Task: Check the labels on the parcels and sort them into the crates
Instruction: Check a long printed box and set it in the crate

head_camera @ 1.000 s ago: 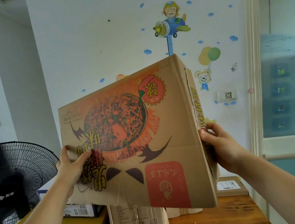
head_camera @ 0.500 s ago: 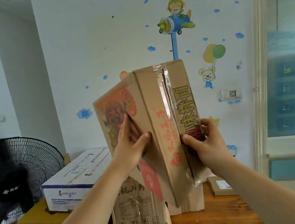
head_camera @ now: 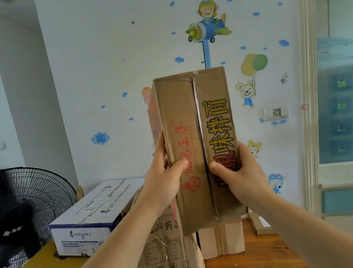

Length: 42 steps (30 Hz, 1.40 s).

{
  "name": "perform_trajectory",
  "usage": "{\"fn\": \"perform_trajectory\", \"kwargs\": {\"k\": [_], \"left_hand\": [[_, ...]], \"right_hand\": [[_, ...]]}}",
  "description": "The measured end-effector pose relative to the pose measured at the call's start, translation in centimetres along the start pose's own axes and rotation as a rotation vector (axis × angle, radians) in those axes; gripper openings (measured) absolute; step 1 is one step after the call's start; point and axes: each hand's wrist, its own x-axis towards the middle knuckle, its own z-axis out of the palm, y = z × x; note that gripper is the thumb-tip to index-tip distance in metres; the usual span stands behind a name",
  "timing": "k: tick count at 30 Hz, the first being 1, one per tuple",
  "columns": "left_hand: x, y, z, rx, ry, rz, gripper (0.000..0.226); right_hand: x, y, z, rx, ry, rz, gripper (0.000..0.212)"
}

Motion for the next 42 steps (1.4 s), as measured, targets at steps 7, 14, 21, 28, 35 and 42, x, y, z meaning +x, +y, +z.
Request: {"fn": "perform_trajectory", "kwargs": {"k": [7,14,21,28,35,42], "left_hand": [[-0.3,-0.3,0.9,0.111,0.088,0.055,0.085],[-0.4,0.8,1.3,0.117,0.107,0.065,0.086],[-1.0,1.4,1.7,0.14,0.123,0.084,0.078],[-1.4,1.2,1.5,0.134,0.153,0.06,0.089],[-1.7,1.7,1.6,0.155,0.158,0.069,0.086],[-1.8,0.9,1.0,0.115,0.065,-0.004,0.084]], "right_hand": [[-0.5,-0.2,0.4,-0.05,-0.013,-0.02,0.049],[-1.1,-1.1,0.0,-0.028,0.013,-0.029,0.062],[-1.4,-1.1,-0.2,-0.068,0.025,-0.023,0.06],[-1.9,-1.4,-0.1,-0.09,-0.007,-0.039,0.064],[-2.0,-1.3,-0.4,-0.12,0.0,-0.04,0.058],[-1.2,-2.2,-1.2,-0.139,0.01,-0.026,0.054]]}}
